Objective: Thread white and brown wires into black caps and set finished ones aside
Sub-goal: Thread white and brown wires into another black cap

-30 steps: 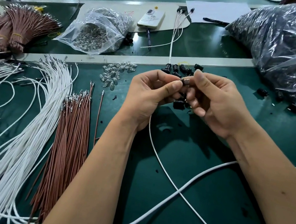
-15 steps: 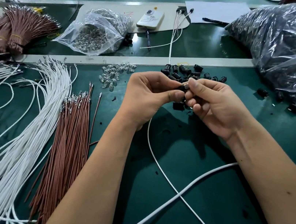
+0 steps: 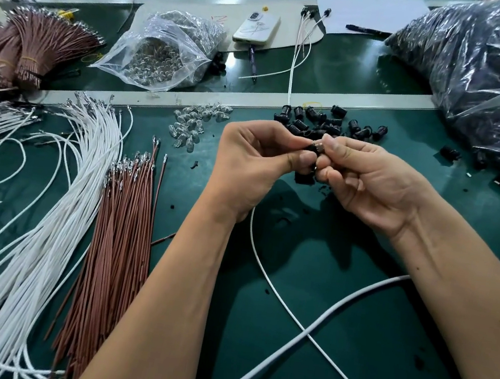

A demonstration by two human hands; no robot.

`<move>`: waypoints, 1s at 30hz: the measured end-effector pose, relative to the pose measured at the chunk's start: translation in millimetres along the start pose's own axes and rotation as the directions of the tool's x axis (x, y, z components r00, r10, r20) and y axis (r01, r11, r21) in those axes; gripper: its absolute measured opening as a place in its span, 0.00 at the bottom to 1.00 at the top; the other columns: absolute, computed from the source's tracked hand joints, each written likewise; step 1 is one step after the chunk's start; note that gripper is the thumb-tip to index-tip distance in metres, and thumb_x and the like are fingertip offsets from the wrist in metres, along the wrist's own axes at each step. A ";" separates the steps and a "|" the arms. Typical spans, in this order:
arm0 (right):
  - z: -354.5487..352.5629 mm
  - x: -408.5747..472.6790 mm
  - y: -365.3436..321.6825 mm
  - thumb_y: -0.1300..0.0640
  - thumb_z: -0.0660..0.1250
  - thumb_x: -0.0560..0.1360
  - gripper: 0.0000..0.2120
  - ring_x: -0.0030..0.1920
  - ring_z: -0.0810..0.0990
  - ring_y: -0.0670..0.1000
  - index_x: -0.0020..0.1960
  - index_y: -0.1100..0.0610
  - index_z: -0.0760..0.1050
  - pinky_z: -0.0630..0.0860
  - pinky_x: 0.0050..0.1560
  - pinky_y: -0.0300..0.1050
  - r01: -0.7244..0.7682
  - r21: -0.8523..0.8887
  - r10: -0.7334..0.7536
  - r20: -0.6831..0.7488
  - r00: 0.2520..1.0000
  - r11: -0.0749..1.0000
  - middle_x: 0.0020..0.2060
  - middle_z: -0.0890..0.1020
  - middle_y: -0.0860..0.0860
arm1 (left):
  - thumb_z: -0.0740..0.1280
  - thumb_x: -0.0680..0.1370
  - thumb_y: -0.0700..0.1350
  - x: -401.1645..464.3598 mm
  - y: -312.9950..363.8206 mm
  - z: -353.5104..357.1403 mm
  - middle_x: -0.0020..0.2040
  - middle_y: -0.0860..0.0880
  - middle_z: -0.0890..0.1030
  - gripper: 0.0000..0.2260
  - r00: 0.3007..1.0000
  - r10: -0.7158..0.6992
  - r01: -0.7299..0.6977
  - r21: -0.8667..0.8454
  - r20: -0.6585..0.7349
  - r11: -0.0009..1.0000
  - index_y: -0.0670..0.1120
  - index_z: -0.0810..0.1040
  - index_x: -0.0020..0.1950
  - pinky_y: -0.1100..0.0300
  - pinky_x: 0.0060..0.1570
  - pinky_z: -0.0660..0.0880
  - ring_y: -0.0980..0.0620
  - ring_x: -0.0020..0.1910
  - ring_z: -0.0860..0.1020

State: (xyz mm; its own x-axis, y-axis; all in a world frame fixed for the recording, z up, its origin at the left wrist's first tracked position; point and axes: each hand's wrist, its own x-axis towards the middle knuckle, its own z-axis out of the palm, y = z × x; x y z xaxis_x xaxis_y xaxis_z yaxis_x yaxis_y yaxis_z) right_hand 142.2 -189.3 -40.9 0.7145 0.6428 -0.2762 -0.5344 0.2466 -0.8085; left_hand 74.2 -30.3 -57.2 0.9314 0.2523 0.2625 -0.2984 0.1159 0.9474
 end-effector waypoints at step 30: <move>6.3 -2.5 0.3 0.51 0.74 0.72 0.09 0.27 0.76 0.43 0.36 0.55 0.85 0.74 0.25 0.30 0.063 -0.093 -0.072 -0.094 0.993 0.994 0.31 0.79 0.51 | 0.74 0.69 0.26 -1.2 -0.4 -2.3 0.46 0.41 0.86 0.12 0.994 -0.108 0.109 -0.046 0.011 0.993 0.35 0.83 0.50 0.57 0.50 0.82 0.47 0.44 0.85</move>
State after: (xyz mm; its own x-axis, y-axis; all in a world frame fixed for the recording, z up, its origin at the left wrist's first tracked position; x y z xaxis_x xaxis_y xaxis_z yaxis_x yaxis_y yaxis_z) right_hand 137.4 -186.4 -37.2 0.7904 0.5523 -0.2650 -0.4438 0.2181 -0.8692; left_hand 72.7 -28.4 -58.4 0.9604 0.2277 0.1605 -0.2049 0.1871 0.9608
